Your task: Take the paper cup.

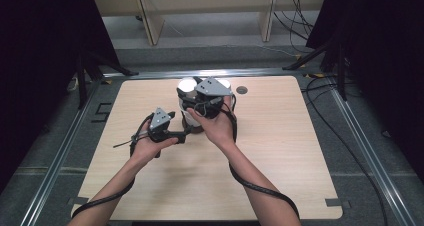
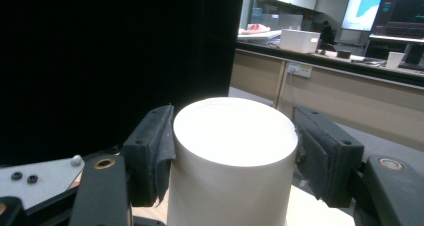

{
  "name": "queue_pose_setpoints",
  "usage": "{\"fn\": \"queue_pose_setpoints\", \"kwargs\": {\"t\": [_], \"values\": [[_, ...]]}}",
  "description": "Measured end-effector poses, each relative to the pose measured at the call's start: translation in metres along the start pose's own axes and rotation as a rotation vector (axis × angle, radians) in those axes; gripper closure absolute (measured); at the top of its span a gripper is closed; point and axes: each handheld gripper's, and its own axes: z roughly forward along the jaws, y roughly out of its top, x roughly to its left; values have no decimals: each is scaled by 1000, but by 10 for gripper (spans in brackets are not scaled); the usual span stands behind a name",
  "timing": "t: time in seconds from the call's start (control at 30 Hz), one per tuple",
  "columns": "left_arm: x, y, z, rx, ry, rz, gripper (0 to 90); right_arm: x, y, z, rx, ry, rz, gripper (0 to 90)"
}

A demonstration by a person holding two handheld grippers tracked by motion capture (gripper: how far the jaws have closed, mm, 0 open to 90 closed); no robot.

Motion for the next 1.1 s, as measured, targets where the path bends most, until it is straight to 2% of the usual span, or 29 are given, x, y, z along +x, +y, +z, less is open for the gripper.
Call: {"fn": "queue_pose_setpoints", "kwargs": {"t": [0.03, 0.1, 0.23, 0.27, 0.33, 0.4, 0.43, 0.57, 0.6, 0.63, 0.7, 0.73, 0.8, 0.87, 0.9, 0.93, 0.97, 1.03, 1.07, 1.1], "values": [[-2, 0, -2, 11, 0, 2, 127, 3, -1, -1, 2, 6, 28, 361], [-5, -2, -4, 2, -18, 1, 126, 5, -4, -5, 13, 20, 36, 361], [-9, -4, -11, 9, -24, 4, 126, 8, -10, -10, 12, 42, 20, 361], [-10, -5, -12, 7, -27, 1, 126, 8, -11, -11, 10, 36, 2, 361], [-11, -6, -15, 7, -31, 4, 126, 11, -14, -13, 16, 51, 20, 361], [-13, -8, -16, 1, -47, 7, 125, 12, -16, -14, 15, 53, 11, 362], [-14, -8, -17, 6, -38, 12, 124, 12, -17, -16, 18, 56, 5, 361], [-18, -9, -21, 2, -51, 14, 123, 15, -22, -18, 28, 67, 10, 361], [-19, -9, -22, 0, -54, 15, 123, 14, -23, -19, 27, 67, -1, 361], [-20, -10, -23, 4, -56, 18, 123, 16, -24, -19, 33, 71, 17, 361], [-22, -10, -24, 5, -64, 19, 121, 15, -26, -21, 33, 76, -2, 361], [-23, -11, -24, -4, -76, 19, 120, 16, -27, -21, 31, 83, 10, 361], [-24, -11, -27, 5, -74, 24, 119, 18, -30, -24, 41, 92, 17, 361], [-26, -13, -27, -4, -91, 24, 119, 18, -31, -25, 31, 83, 3, 361], [-27, -13, -29, 7, -86, 29, 119, 19, -32, -26, 42, 98, 12, 361], [-28, -13, -30, 5, -87, 26, 119, 19, -33, -26, 32, 95, -1, 361], [-29, -14, -31, 4, -90, 31, 119, 21, -35, -28, 46, 97, 24, 361], [-31, -15, -31, -1, -100, 32, 119, 21, -37, -29, 48, 105, 11, 362], [-32, -15, -32, 13, -99, 34, 118, 23, -39, -30, 49, 110, 35, 361], [-33, -16, -32, 14, -101, 34, 118, 21, -40, -30, 40, 108, -2, 361]]}}
